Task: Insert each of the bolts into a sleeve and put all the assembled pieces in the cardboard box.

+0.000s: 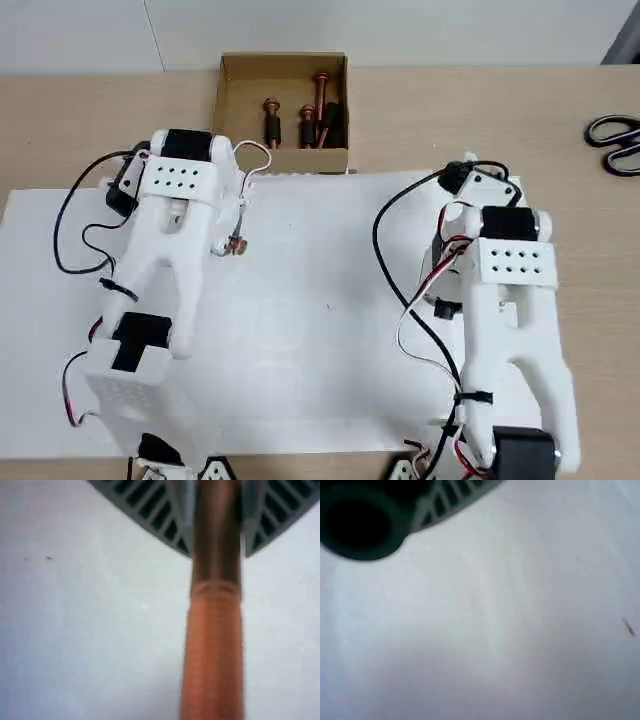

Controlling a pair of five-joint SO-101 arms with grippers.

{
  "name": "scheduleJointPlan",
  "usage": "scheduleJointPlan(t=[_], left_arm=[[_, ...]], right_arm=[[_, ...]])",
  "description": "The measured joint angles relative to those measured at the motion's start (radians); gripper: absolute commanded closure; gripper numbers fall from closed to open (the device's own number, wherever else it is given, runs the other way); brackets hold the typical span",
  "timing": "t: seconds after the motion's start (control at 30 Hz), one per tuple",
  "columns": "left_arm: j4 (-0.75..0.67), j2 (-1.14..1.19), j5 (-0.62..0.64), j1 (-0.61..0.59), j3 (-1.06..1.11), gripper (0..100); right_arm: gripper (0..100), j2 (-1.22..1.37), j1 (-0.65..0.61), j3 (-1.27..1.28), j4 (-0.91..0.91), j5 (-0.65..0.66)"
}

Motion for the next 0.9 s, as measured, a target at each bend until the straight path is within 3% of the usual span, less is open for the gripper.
scheduleJointPlan(t=[0.27, 0.43, 0.63, 0.77, 0.9], left_arm=[[-0.002, 0.0, -0.196, 0.0, 0.0, 80], [-0.002, -0.002, -0.224, 0.0, 0.005, 71], [-0.002, -0.002, -0.256, 0.0, 0.092, 71], [0.006, -0.003, -0.417, -0.038, 0.118, 76], [0.031, -0.011, -0.575, -0.095, 0.117, 89]], right_arm=[[99.5, -0.006, 0.0, 0.02, 0.0, 0.0], [99.5, -0.006, 0.0, 0.02, 0.0, 0.0], [99.5, -0.006, 0.0, 0.02, 0.0, 0.0], [99.5, -0.006, 0.0, 0.02, 0.0, 0.0], [99.5, -0.006, 0.0, 0.02, 0.0, 0.0]])
